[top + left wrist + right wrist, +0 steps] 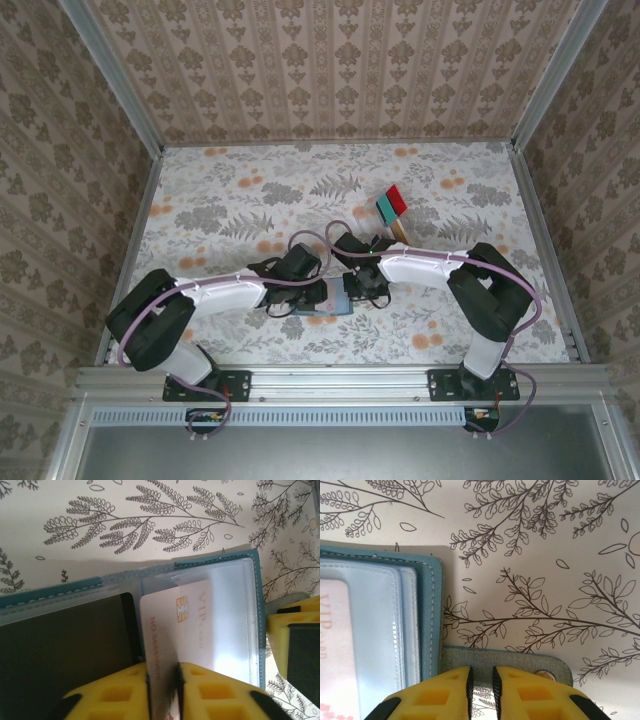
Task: Put the credit cards into the card holder
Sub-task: Insert the credit card into the card slot.
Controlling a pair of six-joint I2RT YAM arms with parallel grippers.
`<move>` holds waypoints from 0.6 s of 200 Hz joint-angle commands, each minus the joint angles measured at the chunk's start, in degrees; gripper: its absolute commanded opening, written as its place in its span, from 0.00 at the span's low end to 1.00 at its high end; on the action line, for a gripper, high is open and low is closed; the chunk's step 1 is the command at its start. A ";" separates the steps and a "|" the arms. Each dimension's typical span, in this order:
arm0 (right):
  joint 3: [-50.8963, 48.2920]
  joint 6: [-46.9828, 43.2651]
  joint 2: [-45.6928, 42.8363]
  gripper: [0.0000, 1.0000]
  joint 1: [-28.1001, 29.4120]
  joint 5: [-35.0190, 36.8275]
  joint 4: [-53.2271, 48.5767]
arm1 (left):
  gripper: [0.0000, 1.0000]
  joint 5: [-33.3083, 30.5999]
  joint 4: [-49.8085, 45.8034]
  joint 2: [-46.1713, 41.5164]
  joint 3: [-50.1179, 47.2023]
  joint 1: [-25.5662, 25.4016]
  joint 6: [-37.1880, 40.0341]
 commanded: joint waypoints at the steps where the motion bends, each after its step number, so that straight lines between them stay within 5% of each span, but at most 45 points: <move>1: -1.52 0.93 3.69 0.22 0.16 -2.39 3.00 | 0.25 -1.63 -6.47 0.83 0.80 -1.15 1.53; 31: -1.26 0.93 3.73 0.22 0.16 -2.44 2.91 | 0.32 -3.21 -7.35 -1.09 0.71 -1.61 0.92; 120: -3.11 3.15 3.45 0.19 0.22 -7.31 6.82 | 0.27 -1.33 -4.05 1.11 1.46 -2.69 -1.91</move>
